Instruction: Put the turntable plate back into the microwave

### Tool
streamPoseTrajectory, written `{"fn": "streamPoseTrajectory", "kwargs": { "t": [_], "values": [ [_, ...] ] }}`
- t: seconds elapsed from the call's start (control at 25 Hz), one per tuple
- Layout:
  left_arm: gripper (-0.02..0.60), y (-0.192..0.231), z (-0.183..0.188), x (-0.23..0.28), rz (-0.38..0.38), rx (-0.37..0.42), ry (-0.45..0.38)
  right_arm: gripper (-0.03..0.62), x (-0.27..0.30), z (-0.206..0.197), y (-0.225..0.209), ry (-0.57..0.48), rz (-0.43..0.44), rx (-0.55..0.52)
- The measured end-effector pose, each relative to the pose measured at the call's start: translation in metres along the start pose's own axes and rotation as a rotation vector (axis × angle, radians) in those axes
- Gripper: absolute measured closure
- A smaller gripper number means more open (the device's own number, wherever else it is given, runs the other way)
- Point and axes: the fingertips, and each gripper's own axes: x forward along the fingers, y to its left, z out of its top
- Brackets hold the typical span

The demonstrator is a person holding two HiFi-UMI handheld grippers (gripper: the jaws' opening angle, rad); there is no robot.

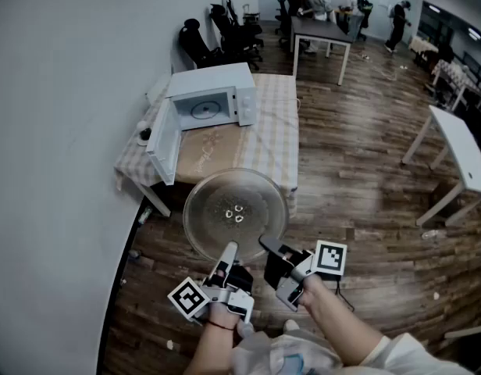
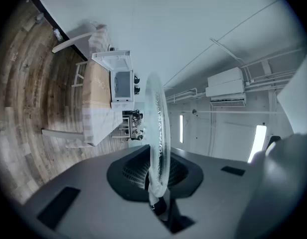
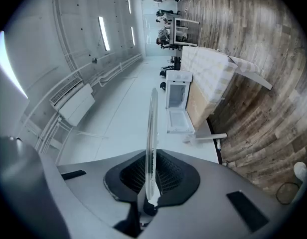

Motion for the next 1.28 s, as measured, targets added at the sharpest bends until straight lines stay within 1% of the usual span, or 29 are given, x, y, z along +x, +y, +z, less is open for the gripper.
{"fn": "streamPoseTrajectory", "kwargs": {
  "t": [0.48,0.84,1.28],
  "values": [
    [0.554,0.002,0.001,0.001,-0.009,0.002,0.003,0.546,0.001,0.001,-0.002,0.003,-0.007,-0.019],
    [0.554,0.002,0.004,0.004,-0.013,0.000,0.008,0.546,0.004,0.004,-0.002,-0.028,0.004,0.000],
    [0.554,0.006,0.023,0.002,-0.005,-0.006,0.015,0.546,0.021,-0.002,-0.005,-0.042,-0.018,0.009]
  ]
}}
